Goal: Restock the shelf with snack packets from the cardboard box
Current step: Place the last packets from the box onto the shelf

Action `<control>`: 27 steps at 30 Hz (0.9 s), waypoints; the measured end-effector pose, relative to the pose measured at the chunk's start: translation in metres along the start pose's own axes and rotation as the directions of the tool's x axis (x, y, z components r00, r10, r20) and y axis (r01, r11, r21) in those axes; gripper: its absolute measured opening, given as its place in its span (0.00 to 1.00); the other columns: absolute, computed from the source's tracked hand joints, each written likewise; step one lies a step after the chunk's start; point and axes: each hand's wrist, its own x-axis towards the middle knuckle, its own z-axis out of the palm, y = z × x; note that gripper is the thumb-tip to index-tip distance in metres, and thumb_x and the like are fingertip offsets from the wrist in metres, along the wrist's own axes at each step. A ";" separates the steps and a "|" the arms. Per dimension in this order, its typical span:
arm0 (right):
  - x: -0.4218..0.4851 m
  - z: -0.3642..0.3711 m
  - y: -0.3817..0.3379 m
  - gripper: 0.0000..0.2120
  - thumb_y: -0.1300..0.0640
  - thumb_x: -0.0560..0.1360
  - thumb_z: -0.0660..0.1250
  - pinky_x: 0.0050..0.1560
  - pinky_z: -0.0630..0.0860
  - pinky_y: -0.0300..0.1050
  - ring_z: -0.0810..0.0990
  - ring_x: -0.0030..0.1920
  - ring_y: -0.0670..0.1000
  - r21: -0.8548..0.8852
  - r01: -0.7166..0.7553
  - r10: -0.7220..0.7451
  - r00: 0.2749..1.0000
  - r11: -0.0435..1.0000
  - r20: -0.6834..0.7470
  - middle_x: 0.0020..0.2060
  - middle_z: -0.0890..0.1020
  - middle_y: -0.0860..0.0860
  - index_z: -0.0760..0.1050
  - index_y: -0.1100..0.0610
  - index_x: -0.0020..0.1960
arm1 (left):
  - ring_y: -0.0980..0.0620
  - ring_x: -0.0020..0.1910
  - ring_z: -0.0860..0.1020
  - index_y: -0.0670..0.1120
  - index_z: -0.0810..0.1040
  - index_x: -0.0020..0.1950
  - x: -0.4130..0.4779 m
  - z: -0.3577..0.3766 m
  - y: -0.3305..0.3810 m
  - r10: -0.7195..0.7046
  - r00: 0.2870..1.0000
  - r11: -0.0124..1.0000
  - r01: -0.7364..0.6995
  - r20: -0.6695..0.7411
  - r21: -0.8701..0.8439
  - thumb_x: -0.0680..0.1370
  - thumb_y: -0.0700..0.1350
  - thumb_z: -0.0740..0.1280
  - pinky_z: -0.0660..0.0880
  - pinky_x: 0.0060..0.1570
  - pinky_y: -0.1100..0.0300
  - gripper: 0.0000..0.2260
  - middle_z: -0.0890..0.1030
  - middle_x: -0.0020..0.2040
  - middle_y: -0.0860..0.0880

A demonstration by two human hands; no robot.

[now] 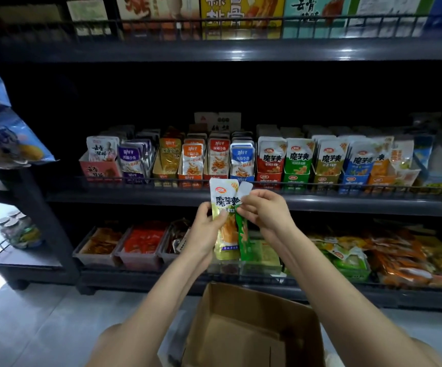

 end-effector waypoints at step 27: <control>0.012 -0.036 -0.017 0.07 0.67 0.73 0.69 0.37 0.78 0.42 0.82 0.37 0.49 -0.286 0.115 -0.085 0.990 0.951 0.115 0.38 0.82 0.52 0.76 0.60 0.50 | 0.49 0.44 0.83 0.43 0.75 0.58 0.024 0.003 0.026 -0.051 0.987 0.998 0.054 0.150 -0.014 0.72 0.27 0.67 0.80 0.39 0.55 0.19 0.83 0.48 0.45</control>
